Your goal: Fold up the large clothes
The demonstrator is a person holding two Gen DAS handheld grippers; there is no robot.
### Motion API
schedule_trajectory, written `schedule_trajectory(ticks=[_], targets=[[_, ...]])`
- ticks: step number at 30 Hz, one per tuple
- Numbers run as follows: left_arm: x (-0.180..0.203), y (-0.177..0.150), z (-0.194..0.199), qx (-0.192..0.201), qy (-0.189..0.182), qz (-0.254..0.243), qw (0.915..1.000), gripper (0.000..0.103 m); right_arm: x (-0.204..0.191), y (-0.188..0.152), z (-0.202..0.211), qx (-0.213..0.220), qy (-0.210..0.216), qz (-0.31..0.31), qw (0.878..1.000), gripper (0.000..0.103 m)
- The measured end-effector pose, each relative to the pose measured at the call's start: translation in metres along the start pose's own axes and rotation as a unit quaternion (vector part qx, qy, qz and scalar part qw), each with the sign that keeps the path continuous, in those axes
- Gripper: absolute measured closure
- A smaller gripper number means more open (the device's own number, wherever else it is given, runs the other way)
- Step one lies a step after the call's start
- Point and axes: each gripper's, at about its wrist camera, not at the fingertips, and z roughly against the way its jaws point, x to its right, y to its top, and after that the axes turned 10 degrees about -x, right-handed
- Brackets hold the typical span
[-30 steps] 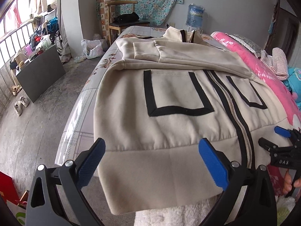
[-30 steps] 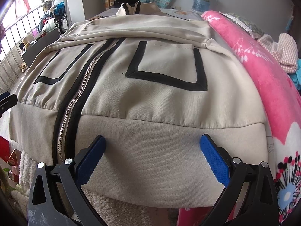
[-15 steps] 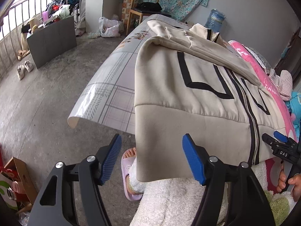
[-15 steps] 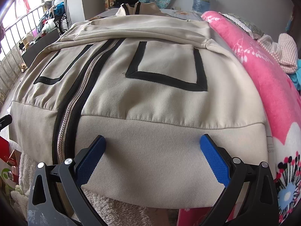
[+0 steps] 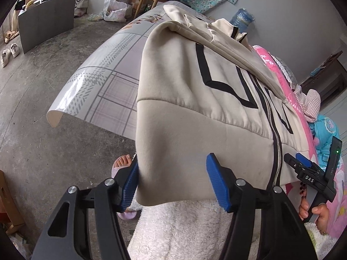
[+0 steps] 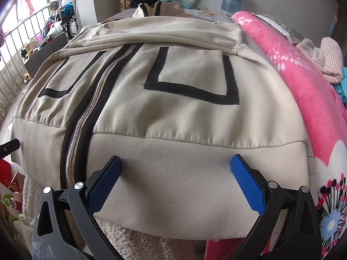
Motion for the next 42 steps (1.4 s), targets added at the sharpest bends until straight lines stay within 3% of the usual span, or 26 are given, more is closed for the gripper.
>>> schedule_trajectory(ticks=[20, 27, 32, 42], targets=[[-0.011, 0.006, -0.013, -0.005, -0.017, 0.022, 0.9996, 0.038, -0.001, -0.001, 0.000, 0.000, 0.000, -0.001, 1.000, 0.007], [-0.014, 0.005, -0.011, -0.004, -0.033, 0.030, 0.9990, 0.038, -0.002, -0.001, 0.000, 0.000, 0.000, -0.001, 1.000, 0.007], [-0.013, 0.003, -0.010, -0.006, -0.064, 0.026, 0.9976, 0.038, -0.002, -0.001, 0.000, 0.001, 0.000, -0.001, 1.000, 0.007], [-0.006, -0.002, -0.005, 0.010, -0.075, 0.012, 0.9970, 0.038, -0.002, -0.002, 0.001, 0.003, 0.001, 0.000, 1.000, 0.007]])
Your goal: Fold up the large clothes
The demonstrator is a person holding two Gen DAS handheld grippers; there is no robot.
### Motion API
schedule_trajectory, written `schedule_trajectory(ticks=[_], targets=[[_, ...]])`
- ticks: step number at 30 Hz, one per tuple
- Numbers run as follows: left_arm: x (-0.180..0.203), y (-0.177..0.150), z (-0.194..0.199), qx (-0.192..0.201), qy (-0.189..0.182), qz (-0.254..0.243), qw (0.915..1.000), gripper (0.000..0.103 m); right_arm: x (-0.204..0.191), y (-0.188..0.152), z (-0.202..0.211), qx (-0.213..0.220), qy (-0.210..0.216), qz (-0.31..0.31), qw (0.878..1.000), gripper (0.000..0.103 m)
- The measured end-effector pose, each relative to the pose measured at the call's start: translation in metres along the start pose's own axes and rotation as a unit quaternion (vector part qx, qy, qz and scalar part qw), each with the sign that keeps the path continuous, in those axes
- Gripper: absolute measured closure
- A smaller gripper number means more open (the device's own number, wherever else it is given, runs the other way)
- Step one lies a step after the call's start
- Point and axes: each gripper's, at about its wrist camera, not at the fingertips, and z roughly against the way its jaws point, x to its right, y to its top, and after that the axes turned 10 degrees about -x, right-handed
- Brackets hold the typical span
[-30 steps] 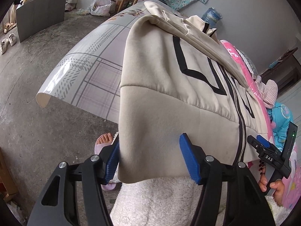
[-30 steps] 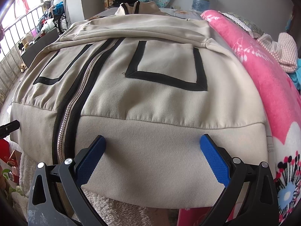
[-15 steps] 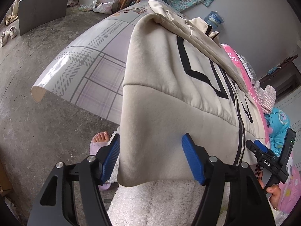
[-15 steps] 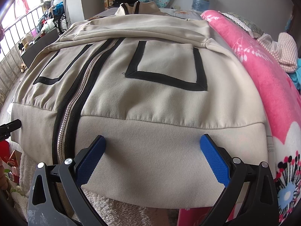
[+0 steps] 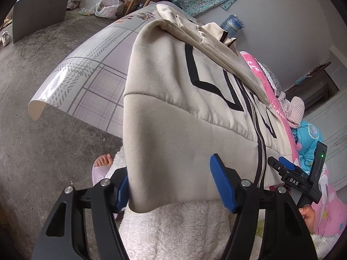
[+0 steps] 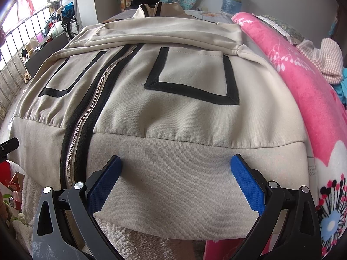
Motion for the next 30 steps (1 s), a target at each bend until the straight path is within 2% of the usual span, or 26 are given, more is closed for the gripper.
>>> schedule_trajectory(ticks=[8, 15, 18, 24, 30], targets=[[-0.005, -0.001, 0.001, 0.010, -0.014, 0.011, 0.9998, 0.038, 0.001, 0.000, 0.000, 0.001, 0.002, 0.010, 1.000, 0.007], [-0.010, -0.005, 0.004, 0.010, -0.041, 0.010, 0.9990, 0.038, -0.001, 0.002, -0.001, -0.001, 0.001, 0.013, 1.000, 0.007], [-0.010, -0.006, 0.005, 0.009, -0.041, 0.010, 0.9991, 0.041, -0.002, 0.002, -0.001, -0.002, 0.000, 0.012, 1.000, 0.007], [-0.004, -0.014, 0.026, 0.027, -0.055, -0.009, 0.9981, 0.060, -0.003, 0.001, -0.001, -0.003, -0.001, 0.012, 1.000, 0.007], [0.003, -0.006, 0.030, 0.040, -0.051, -0.014, 0.9978, 0.061, -0.004, 0.001, -0.001, -0.003, -0.001, 0.014, 1.000, 0.007]])
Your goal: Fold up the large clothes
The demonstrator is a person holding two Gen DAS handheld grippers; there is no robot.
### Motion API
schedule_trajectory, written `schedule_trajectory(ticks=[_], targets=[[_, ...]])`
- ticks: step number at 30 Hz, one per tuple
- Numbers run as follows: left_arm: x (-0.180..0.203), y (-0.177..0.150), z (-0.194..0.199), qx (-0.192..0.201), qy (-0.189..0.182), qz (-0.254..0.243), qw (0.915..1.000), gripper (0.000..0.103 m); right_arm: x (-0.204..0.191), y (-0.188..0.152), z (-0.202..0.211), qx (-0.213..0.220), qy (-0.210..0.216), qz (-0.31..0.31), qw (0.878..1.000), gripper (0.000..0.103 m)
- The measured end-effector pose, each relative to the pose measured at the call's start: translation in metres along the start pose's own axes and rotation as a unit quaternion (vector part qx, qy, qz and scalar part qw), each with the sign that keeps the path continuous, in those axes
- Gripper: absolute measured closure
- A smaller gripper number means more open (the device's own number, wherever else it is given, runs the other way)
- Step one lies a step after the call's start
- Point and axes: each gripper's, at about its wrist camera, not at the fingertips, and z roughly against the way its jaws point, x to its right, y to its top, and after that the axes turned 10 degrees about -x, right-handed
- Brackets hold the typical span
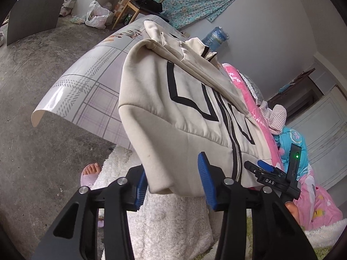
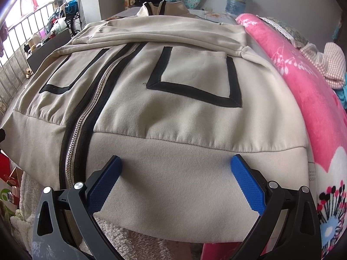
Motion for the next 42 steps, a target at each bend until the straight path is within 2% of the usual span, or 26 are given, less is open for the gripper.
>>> schedule_trajectory(ticks=[2, 6, 8, 10, 14, 17, 19, 24, 26, 28, 30, 32, 34, 36, 38, 42], targets=[[0.001, 0.005, -0.006, -0.004, 0.021, 0.006, 0.9998, 0.062, 0.000, 0.000, 0.000, 0.000, 0.001, 0.001, 1.000, 0.007], [0.011, 0.010, -0.004, 0.012, 0.037, -0.013, 0.9991, 0.081, 0.001, 0.000, -0.001, 0.000, 0.001, 0.001, 1.000, 0.007], [0.017, 0.011, -0.001, 0.021, 0.047, -0.027, 0.9983, 0.086, 0.001, 0.000, -0.001, 0.003, 0.002, 0.001, 1.000, 0.007], [0.022, 0.014, -0.002, 0.018, 0.076, -0.038, 0.9962, 0.092, 0.002, 0.000, 0.000, 0.005, 0.004, 0.001, 1.000, 0.007], [0.031, 0.014, -0.010, 0.005, 0.134, -0.057, 0.9894, 0.093, 0.010, -0.003, 0.007, 0.001, 0.025, 0.004, 1.000, 0.007], [0.035, 0.010, -0.012, 0.002, 0.164, -0.072, 0.9838, 0.094, 0.027, -0.015, 0.021, 0.004, 0.047, -0.009, 0.999, 0.007], [0.036, 0.010, -0.013, 0.000, 0.174, -0.076, 0.9818, 0.094, 0.042, -0.023, 0.030, 0.004, 0.052, -0.024, 0.998, 0.007], [0.037, 0.009, -0.014, -0.002, 0.187, -0.086, 0.9786, 0.094, 0.083, -0.041, 0.054, 0.016, 0.055, -0.076, 0.995, 0.018], [0.038, 0.009, -0.016, -0.002, 0.192, -0.091, 0.9771, 0.094, 0.095, -0.045, 0.058, 0.020, 0.050, -0.095, 0.994, 0.019], [0.039, 0.008, -0.016, -0.001, 0.194, -0.093, 0.9765, 0.094, 0.106, -0.048, 0.056, 0.015, 0.045, -0.112, 0.993, 0.027], [0.039, 0.008, -0.016, -0.001, 0.194, -0.093, 0.9766, 0.094, 0.115, -0.051, 0.051, 0.003, 0.057, -0.132, 0.990, 0.038], [0.039, 0.008, -0.016, 0.000, 0.194, -0.092, 0.9767, 0.094, 0.120, -0.056, 0.048, -0.002, 0.070, -0.146, 0.987, 0.043], [0.039, 0.008, -0.015, 0.000, 0.194, -0.092, 0.9767, 0.094, 0.122, -0.057, 0.049, 0.000, 0.070, -0.147, 0.987, 0.046], [0.039, 0.008, -0.015, 0.000, 0.193, -0.092, 0.9768, 0.094, 0.121, -0.057, 0.049, -0.003, 0.064, -0.144, 0.988, 0.059], [0.039, 0.008, -0.015, 0.001, 0.193, -0.093, 0.9767, 0.094, 0.121, -0.058, 0.046, -0.011, 0.061, -0.144, 0.988, 0.067], [0.040, 0.007, -0.014, 0.004, 0.194, -0.097, 0.9762, 0.094, 0.119, -0.059, 0.044, -0.017, 0.046, -0.140, 0.989, 0.078]])
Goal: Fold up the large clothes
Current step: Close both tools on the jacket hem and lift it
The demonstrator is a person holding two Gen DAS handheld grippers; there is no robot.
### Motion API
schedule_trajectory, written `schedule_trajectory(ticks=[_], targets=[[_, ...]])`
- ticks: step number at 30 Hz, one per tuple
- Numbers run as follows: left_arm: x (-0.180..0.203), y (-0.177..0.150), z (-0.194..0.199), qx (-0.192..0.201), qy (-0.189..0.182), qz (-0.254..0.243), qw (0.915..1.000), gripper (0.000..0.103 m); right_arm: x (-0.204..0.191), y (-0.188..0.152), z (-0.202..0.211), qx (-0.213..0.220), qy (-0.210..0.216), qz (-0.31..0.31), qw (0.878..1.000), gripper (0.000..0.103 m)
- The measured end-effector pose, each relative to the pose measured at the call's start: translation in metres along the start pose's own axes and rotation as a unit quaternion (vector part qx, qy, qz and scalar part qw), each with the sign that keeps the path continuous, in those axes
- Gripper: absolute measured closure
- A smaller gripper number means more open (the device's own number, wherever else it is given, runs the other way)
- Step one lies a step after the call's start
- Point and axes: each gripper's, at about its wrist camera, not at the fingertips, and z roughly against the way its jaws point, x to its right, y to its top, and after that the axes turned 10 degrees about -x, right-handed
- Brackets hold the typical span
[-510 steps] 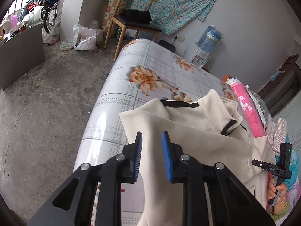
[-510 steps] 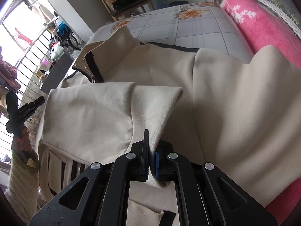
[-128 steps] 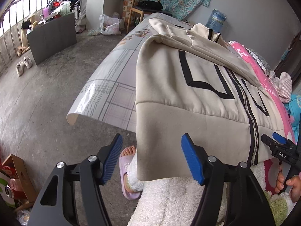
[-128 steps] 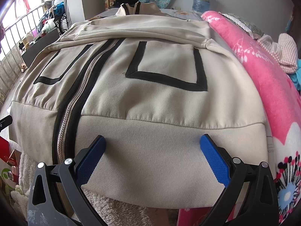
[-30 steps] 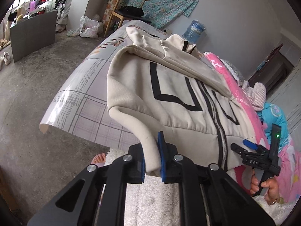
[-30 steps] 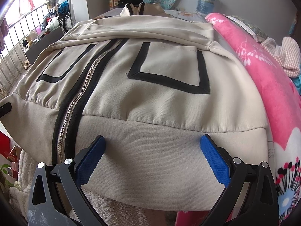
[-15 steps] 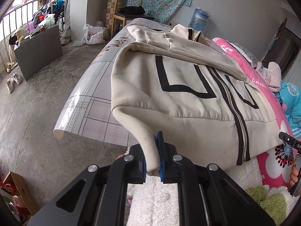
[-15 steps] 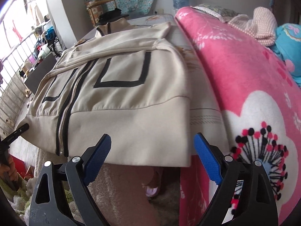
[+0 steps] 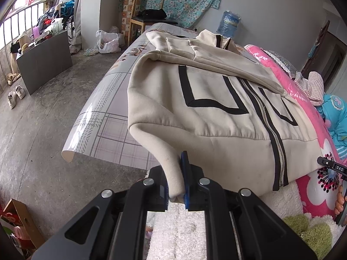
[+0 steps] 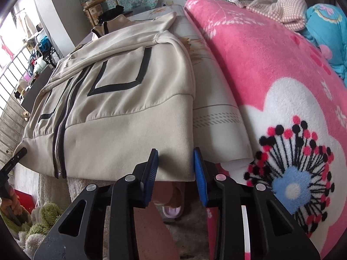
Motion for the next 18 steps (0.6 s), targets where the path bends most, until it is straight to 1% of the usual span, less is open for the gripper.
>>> schedule_trajectory(ticks=[1, 3, 4, 6, 10, 14, 18], targets=[[0.000, 0.000, 0.000, 0.000, 0.001, 0.000, 1.0000, 0.094, 0.000, -0.001, 0.000, -0.001, -0.003, 0.001, 1.000, 0.080], [0.001, -0.001, 0.000, 0.001, 0.003, -0.002, 1.0000, 0.094, 0.000, -0.002, 0.001, -0.003, -0.008, 0.002, 1.000, 0.089], [0.002, -0.001, 0.001, 0.002, 0.005, -0.002, 1.0000, 0.094, 0.001, -0.002, 0.001, -0.003, -0.009, 0.001, 1.000, 0.091], [0.003, -0.001, 0.001, 0.004, 0.008, -0.005, 0.9999, 0.094, 0.004, -0.001, 0.003, -0.001, -0.002, -0.004, 1.000, 0.097], [0.005, 0.001, 0.008, 0.014, 0.008, -0.008, 0.9998, 0.094, 0.007, 0.002, 0.014, 0.011, 0.025, -0.017, 0.999, 0.099], [0.007, 0.009, 0.021, 0.035, -0.008, -0.006, 0.9993, 0.095, 0.006, 0.011, 0.031, 0.034, 0.051, -0.022, 0.998, 0.100], [0.009, 0.024, 0.033, 0.056, -0.028, -0.001, 0.9980, 0.095, 0.004, 0.026, 0.047, 0.062, 0.079, -0.025, 0.995, 0.100]])
